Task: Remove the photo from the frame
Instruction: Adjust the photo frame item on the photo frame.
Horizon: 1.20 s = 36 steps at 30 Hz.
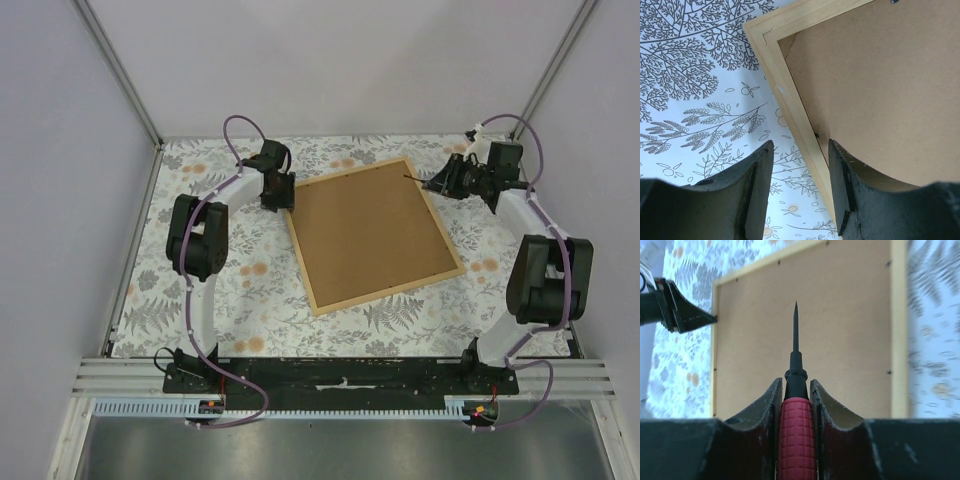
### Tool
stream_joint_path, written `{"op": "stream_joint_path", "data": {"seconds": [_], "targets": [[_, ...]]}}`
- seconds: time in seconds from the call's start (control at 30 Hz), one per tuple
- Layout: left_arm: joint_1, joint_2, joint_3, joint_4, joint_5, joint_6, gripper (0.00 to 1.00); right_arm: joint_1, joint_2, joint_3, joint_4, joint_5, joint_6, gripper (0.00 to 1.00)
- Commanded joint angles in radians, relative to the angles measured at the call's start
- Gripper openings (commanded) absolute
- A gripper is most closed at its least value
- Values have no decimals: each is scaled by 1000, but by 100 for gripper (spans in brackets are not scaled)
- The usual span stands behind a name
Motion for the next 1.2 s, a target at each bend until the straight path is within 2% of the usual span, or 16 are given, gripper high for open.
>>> {"op": "stream_joint_path", "data": {"seconds": [0.0, 0.17, 0.37, 0.6, 0.87, 1.0, 1.17], "targets": [[-5, 27, 48, -10, -32, 34, 54, -42, -134, 47, -9, 157, -114, 0], [-6, 46, 67, -18, -26, 32, 51, -71, -128, 76, -69, 383, -231, 0], [-6, 69, 99, -27, -24, 32, 47, -85, -46, 123, -150, 447, -317, 0], [-5, 87, 117, -30, -29, 49, 31, -68, -16, 79, -187, 538, -433, 0], [-3, 112, 159, -44, -61, 94, 14, -9, -25, 25, -244, 538, -527, 0], [-2, 125, 182, -49, -61, 123, 2, 22, -47, -11, -284, 527, -565, 0], [7, 150, 229, -49, -29, 172, 2, 45, -97, -53, -348, 464, -602, 0]]}}
